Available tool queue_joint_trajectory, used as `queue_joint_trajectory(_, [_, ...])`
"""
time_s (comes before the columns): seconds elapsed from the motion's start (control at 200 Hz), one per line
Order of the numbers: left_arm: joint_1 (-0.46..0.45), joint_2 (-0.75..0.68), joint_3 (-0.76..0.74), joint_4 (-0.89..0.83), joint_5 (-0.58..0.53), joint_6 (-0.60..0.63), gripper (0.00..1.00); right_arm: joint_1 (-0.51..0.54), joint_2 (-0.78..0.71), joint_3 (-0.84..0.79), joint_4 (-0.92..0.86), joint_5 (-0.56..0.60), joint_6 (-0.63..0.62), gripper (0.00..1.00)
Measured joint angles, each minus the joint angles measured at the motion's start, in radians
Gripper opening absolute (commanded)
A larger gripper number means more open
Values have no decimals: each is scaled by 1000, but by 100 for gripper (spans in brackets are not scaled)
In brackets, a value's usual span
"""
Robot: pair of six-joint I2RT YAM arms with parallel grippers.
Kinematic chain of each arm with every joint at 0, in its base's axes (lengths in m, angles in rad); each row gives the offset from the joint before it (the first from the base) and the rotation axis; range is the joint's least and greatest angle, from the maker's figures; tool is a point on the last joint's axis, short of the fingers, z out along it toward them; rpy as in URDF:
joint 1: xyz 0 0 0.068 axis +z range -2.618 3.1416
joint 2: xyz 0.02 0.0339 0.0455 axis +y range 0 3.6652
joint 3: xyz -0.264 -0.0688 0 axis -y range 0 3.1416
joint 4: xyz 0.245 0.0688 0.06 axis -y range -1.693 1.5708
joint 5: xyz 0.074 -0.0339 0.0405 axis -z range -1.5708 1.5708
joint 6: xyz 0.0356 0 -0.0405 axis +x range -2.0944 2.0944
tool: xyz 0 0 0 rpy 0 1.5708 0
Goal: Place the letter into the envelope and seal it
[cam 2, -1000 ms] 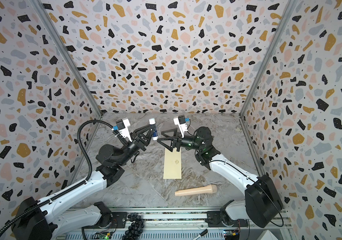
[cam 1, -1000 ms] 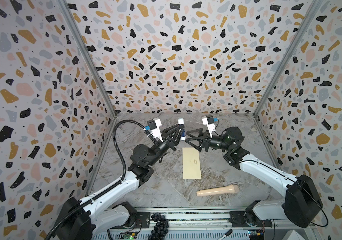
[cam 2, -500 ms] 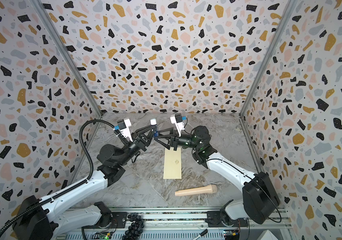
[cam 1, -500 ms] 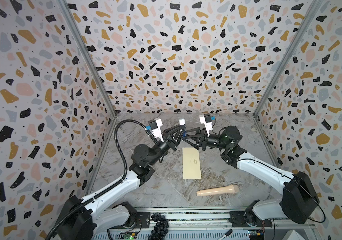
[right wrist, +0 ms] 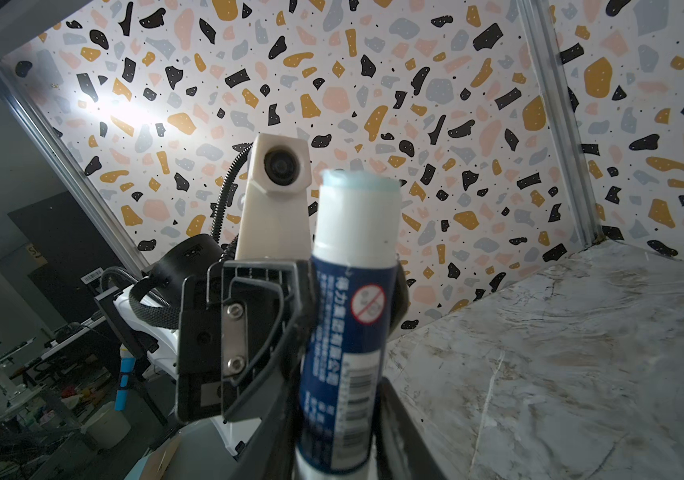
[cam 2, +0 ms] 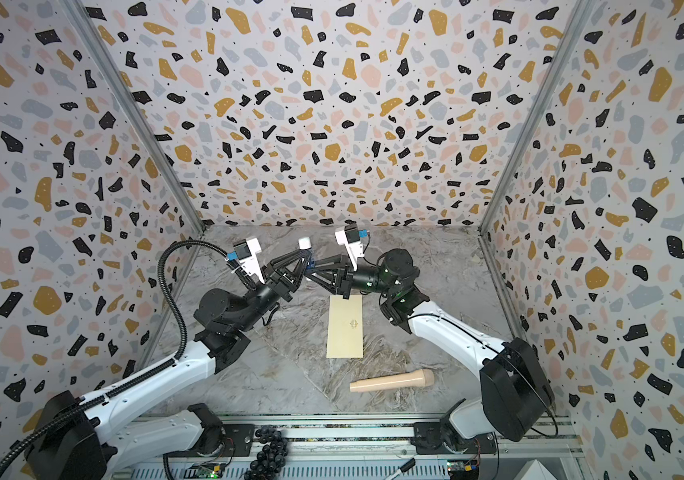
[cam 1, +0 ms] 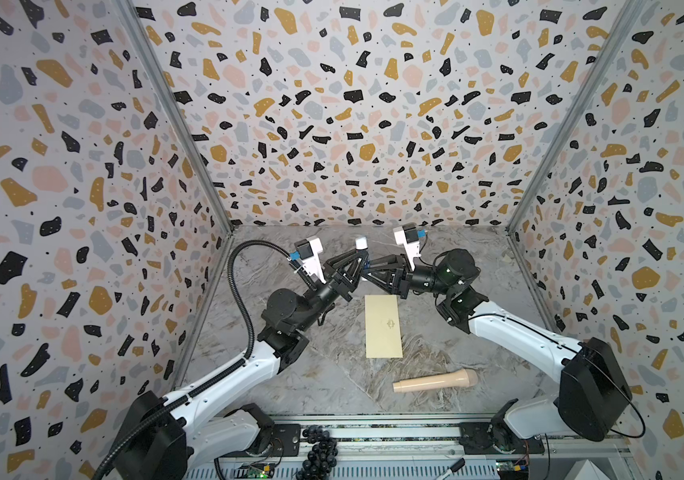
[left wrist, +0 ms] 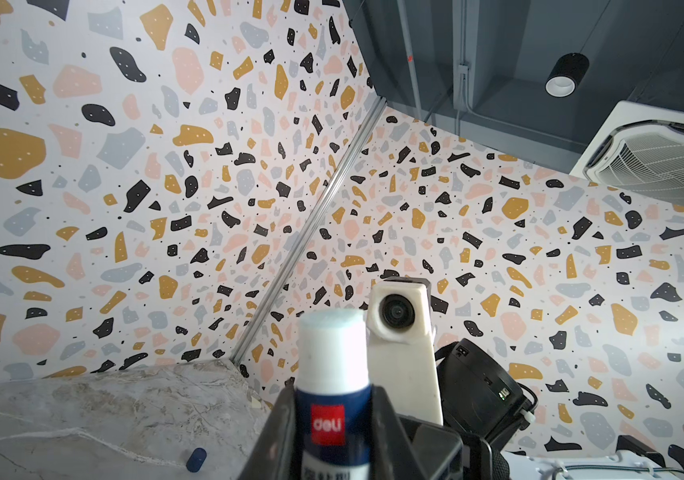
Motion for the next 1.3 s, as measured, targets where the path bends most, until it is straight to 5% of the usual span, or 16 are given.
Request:
queue_joint_trajectory(0.285, [3,0,-2,4,-1,23,0,1,4,16,-35,-4,-12,7])
queue_joint_trajectory(0.566, [5,0,-1,-42,14,60,52,1,-8,63,-224,17,-181,0])
queue_joint_trajectory(0.971, [75,-16,27,-208,189,136,68,-105,-90,76,-456,16,-406,0])
queue_joint_trajectory(1.296, [110,-6,72,-249,332,175,69,-117,-112,76,-560,-76,-515,0])
